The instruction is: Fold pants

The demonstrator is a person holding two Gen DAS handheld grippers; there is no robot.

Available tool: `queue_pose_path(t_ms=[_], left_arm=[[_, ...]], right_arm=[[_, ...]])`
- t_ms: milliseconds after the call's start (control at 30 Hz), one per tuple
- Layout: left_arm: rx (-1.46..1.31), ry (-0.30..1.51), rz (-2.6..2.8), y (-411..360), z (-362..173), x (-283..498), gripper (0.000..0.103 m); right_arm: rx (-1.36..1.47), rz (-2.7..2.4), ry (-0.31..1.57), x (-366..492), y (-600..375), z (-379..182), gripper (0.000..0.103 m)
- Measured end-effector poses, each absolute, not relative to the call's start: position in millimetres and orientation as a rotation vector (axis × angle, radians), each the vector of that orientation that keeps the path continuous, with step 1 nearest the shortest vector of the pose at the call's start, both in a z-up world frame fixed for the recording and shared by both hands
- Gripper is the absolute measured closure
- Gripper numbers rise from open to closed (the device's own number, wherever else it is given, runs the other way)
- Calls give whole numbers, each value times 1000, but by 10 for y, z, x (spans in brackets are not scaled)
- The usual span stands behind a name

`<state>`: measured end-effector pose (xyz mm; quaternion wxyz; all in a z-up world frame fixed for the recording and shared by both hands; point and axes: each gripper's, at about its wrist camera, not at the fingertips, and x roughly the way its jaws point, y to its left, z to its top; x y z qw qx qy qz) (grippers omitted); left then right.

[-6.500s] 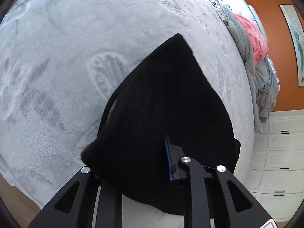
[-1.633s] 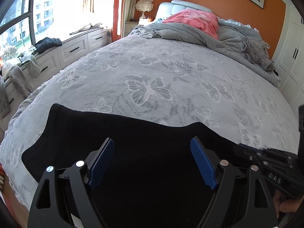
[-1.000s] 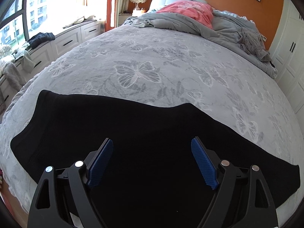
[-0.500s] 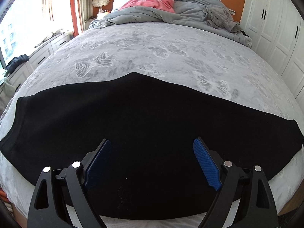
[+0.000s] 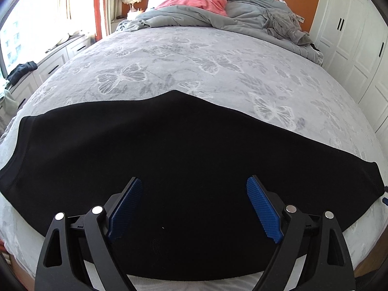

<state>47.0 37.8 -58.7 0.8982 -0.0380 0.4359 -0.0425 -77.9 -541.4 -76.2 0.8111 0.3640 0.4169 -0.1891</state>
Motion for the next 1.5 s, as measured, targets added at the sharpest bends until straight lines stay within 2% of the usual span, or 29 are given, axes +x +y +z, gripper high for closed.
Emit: queue_pose_path(t_ms=[333, 367, 433, 500, 800, 933, 1267, 1500], left_arm=[[-131, 958, -135, 348, -638, 464, 17], [-120, 957, -136, 327, -641, 450, 17], [-89, 947, -127, 290, -641, 424, 17], [-61, 935, -111, 263, -642, 404, 17], [-35, 911, -77, 292, -598, 387, 17], [-38, 915, -72, 311, -597, 400, 17], [-91, 915, -80, 419, -544, 409, 17], [-111, 920, -83, 510, -523, 389, 17]], right_arm=[[935, -439, 897, -543, -5343, -977, 39], [921, -453, 892, -529, -5324, -969, 44], [892, -475, 889, -494, -5283, -945, 81], [915, -466, 870, -462, -5249, -930, 90], [648, -324, 691, -270, -4516, -215, 92], [637, -167, 607, -154, -4084, 141, 92], [535, 89, 550, 176, -3081, 792, 93], [617, -42, 539, 105, -3604, 801, 93]])
